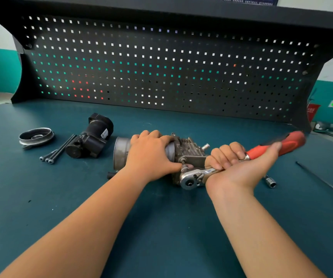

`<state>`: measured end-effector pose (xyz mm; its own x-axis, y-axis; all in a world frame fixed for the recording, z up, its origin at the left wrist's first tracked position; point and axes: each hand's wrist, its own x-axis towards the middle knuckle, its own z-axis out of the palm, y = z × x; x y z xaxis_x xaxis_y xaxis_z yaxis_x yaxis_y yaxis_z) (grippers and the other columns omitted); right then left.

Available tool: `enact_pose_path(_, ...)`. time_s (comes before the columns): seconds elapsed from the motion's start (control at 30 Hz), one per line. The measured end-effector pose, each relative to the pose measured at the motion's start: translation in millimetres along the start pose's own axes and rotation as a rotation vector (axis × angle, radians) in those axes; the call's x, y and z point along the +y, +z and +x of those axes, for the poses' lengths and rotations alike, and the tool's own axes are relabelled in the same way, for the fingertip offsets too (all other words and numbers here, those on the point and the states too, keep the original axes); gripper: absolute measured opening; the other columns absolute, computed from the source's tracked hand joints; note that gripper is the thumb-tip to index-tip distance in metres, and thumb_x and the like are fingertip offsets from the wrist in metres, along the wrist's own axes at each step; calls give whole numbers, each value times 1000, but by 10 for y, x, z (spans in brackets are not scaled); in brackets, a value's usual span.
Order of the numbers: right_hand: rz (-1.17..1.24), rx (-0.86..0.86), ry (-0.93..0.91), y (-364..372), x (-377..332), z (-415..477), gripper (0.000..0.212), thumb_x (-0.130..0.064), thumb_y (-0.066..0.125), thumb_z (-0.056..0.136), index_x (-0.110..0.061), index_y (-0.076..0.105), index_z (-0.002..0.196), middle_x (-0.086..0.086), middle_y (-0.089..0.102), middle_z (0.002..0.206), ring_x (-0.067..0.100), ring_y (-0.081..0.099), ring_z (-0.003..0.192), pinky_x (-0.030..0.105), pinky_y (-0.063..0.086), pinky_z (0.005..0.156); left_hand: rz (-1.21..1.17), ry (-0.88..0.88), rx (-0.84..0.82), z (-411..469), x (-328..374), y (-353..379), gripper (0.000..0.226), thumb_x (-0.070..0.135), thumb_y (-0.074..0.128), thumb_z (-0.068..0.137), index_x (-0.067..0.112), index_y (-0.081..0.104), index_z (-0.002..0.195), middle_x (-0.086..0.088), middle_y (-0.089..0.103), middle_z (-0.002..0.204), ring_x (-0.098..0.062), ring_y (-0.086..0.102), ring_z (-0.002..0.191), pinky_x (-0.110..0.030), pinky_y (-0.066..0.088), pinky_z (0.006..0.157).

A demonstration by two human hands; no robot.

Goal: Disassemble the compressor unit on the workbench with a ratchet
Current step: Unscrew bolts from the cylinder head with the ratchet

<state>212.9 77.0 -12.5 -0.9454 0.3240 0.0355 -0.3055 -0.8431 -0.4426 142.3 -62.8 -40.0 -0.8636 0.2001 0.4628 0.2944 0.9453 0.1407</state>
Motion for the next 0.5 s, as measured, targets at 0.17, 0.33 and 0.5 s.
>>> enact_pose_path(0.17,-40,-57,-35,-26,-1,1,45,-34,39,89,-23,23,48,-9,15,44,9,13,37,19,15,35,9,3,3,0,2,3,93,88,40,51,38,51,128,4,56,108,-21,47,105,-35,33,88)
enact_pose_path(0.33,-196,-90,-129,26,75,-82,43,-21,37,91,-22,21,51,-8,15,45,10,12,39,20,15,37,1,-3,15,-3,-1,1,99,88,32,46,38,52,128,4,56,108,-21,47,104,-35,32,86)
enact_pose_path(0.5,-232,-96,-154,21,17,-58,41,-21,38,91,-21,20,54,-8,16,45,10,14,38,20,14,37,14,5,21,-4,5,0,97,87,35,46,38,52,128,4,57,108,-21,48,104,-35,33,87)
